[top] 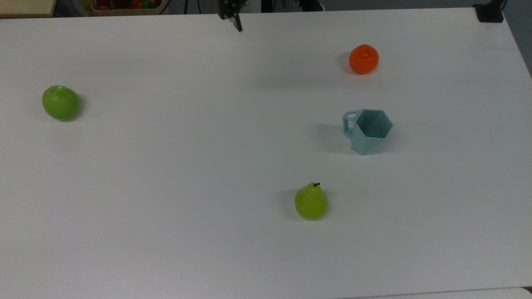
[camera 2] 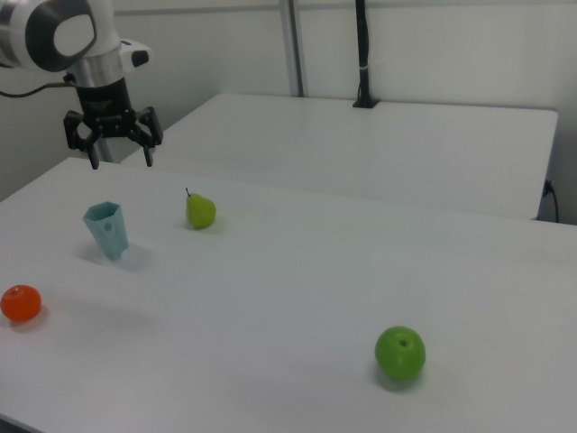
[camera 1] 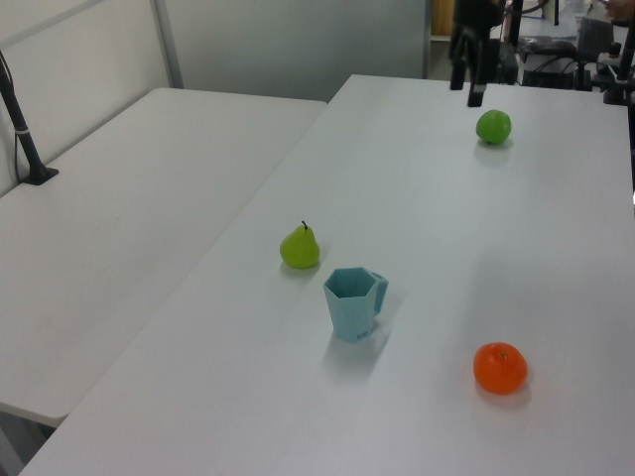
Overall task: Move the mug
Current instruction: 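Move the gripper down toward the light-blue hexagonal mug, then close the gripper on the rim of the light-blue mug, then carry the mug across the table toward the green apple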
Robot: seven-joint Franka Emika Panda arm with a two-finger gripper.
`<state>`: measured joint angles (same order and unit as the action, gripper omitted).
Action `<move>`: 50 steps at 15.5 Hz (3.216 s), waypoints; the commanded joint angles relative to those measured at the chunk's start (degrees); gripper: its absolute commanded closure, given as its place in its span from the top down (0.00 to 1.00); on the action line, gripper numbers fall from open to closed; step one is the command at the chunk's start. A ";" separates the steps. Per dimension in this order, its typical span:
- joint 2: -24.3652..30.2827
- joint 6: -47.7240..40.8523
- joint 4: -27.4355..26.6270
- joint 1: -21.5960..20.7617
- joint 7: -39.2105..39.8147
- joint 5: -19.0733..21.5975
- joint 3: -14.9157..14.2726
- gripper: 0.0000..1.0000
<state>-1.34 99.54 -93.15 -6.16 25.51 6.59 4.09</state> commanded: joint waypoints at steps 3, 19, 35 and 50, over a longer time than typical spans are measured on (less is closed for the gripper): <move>-3.58 8.47 -1.85 -0.52 1.48 0.08 6.01 0.90; -17.02 31.15 -5.72 -8.17 -0.81 -0.35 6.72 0.68; -23.62 35.55 -6.16 -10.80 -5.73 -8.18 7.42 0.54; -18.98 32.22 -8.01 -9.05 -5.99 -7.47 7.51 0.00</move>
<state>-25.15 133.40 -98.33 -16.58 20.89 -0.66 11.42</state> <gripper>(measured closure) 0.771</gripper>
